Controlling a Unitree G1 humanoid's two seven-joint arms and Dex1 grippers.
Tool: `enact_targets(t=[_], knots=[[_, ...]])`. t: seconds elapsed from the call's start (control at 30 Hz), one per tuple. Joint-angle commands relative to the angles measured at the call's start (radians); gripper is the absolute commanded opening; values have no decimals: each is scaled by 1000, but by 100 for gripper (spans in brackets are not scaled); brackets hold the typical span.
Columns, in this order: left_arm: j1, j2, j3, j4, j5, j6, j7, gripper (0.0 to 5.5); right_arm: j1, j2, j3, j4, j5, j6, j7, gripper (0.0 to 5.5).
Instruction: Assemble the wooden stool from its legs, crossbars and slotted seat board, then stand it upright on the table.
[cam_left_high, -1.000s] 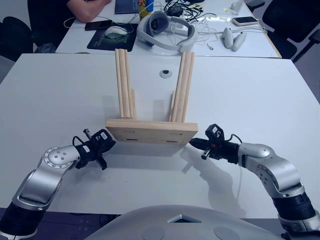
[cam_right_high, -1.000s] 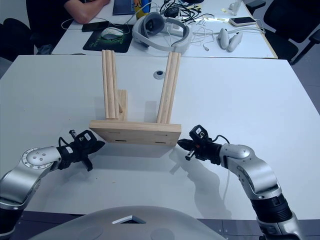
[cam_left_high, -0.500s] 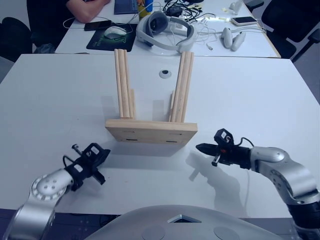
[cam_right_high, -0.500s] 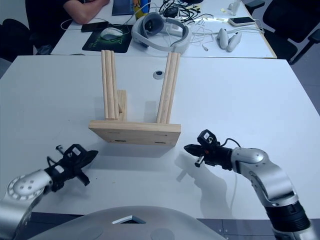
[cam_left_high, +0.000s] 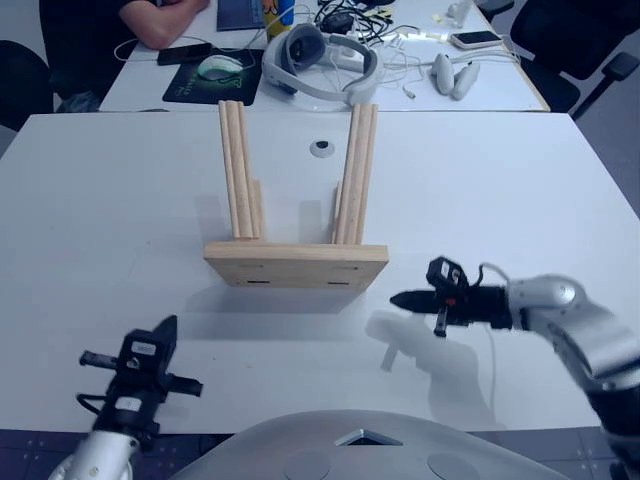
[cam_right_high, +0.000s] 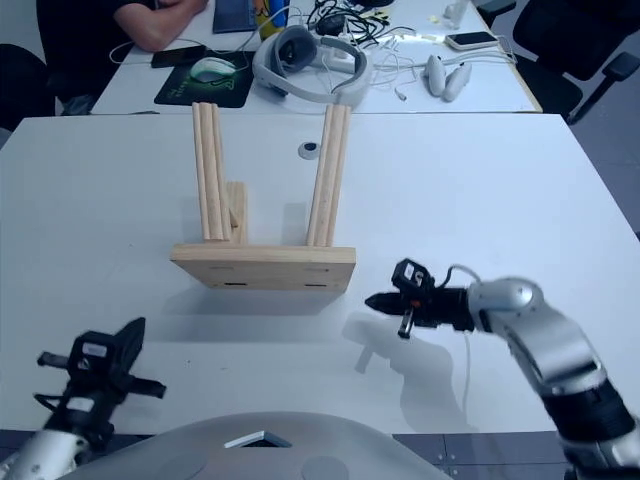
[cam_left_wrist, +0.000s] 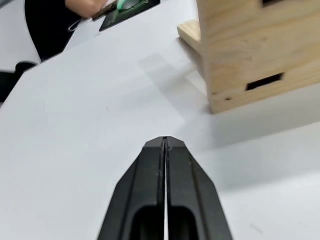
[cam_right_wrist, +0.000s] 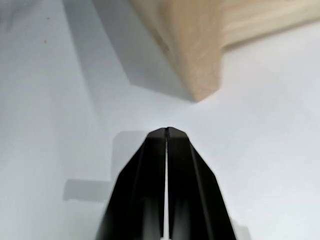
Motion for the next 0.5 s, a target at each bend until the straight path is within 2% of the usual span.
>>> enact_targets(t=[0.03, 0.1, 0.2, 0.33, 0.5], knots=[[-255, 179, -3, 127, 13, 79, -125, 2, 149, 104, -33, -116, -3, 0, -156, 0], [-399, 204, -14, 210, -21, 107, -162, 2, 212, 170, -15, -157, -15, -10, -238, 0], [-496, 213, -60, 280, -14, 114, -183, 2, 248, 252, 16, -169, -63, -37, -352, 0], [-523, 193, -108, 336, -9, 104, -189, 2, 229, 300, 42, -109, -155, -82, -445, 0], [-562, 194, -146, 393, -3, 93, -198, 2, 140, 318, 28, -20, -205, -121, -475, 0]])
